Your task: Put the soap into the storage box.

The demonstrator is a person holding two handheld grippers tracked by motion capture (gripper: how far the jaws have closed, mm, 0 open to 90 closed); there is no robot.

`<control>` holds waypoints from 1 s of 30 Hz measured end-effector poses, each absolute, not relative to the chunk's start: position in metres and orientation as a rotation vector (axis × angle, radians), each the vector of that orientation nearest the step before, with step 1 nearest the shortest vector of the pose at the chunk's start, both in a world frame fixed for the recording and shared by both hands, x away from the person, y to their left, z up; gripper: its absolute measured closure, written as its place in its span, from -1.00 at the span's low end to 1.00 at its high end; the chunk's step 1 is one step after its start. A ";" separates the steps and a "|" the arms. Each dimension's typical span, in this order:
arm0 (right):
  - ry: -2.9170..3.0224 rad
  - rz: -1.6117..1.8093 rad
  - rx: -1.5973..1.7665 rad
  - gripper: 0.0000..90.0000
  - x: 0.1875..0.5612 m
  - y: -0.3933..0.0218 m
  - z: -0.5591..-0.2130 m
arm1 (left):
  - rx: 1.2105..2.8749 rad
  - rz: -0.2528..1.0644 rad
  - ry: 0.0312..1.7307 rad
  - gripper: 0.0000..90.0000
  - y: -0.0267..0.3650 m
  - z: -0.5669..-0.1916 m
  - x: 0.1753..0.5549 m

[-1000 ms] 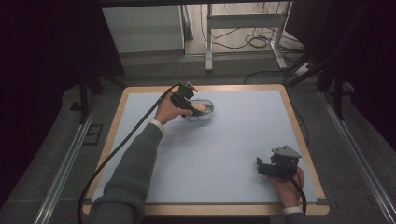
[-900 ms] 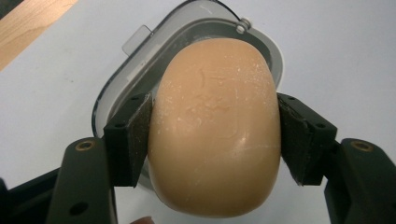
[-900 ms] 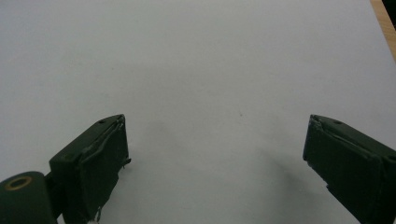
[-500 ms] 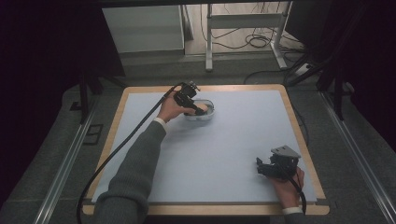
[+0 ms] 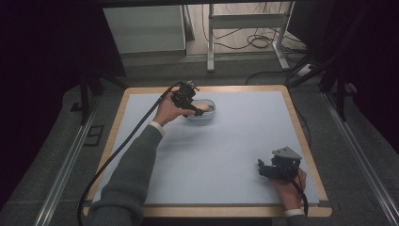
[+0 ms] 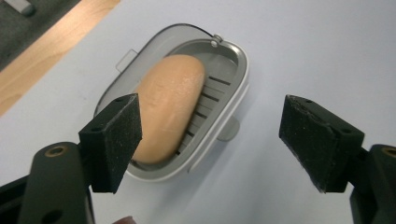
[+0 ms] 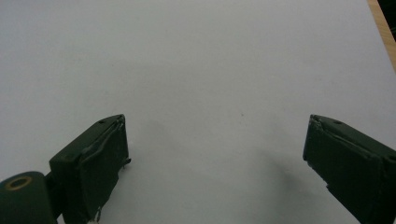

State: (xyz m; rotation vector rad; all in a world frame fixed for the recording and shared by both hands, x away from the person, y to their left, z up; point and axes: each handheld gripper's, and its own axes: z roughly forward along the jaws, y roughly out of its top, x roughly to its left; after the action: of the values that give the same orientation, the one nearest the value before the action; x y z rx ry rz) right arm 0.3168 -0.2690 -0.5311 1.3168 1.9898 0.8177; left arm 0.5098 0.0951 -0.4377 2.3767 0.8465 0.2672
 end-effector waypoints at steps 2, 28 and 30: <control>1.990 0.818 1.317 -0.85 0.317 -0.269 -0.531 | 2.394 0.283 0.848 -0.53 0.098 -0.436 0.505; 1.979 0.817 1.322 -0.85 0.317 -0.270 -0.531 | 2.266 0.282 0.882 -0.61 0.162 -0.436 0.397; 1.979 0.817 1.322 -0.85 0.317 -0.270 -0.531 | 2.262 0.293 0.893 -0.61 0.165 -0.439 0.392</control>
State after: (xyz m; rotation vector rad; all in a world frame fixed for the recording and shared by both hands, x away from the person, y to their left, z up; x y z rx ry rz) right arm 0.3169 -0.2696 -0.5310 1.3221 1.9789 0.8173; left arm 0.3916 0.1652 -0.4392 2.2624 0.8925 0.2932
